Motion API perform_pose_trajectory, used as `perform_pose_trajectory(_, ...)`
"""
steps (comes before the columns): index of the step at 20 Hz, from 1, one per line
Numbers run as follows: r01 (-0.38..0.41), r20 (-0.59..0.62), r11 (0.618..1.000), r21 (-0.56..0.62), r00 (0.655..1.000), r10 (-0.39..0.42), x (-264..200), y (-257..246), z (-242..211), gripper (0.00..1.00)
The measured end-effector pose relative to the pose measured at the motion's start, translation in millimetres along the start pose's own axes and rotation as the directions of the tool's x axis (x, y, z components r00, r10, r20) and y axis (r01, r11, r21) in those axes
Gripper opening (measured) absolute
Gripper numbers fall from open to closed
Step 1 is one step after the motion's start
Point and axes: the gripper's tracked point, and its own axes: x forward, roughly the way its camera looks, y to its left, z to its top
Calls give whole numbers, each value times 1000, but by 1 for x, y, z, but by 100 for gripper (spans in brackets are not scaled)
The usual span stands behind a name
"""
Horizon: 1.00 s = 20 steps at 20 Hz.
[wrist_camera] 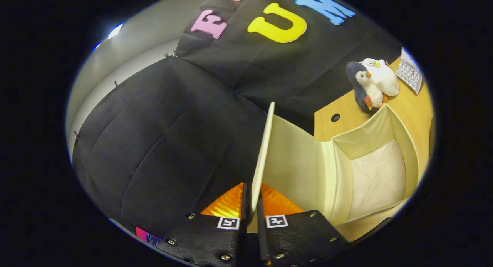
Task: Open the storage box then place both shoes into the box .Put the left shoe in first, then the right shoe, with the right side of both shoes facing outward in a uniform manner.
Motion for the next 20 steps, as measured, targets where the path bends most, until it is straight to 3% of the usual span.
perform_pose_trajectory(1, -21, -23, 999, -25, 1000, 21, 4, 7, -6, 15)
perform_pose_trajectory(4, -19, -50, 992, -125, 999, 13, 3, 16, -12, 98)
perform_pose_trajectory(12, 60, 40, 958, -280, 998, -51, -40, -13, 21, 97)
perform_pose_trajectory(20, 244, 168, 876, -417, 967, -189, -109, -84, 70, 97)
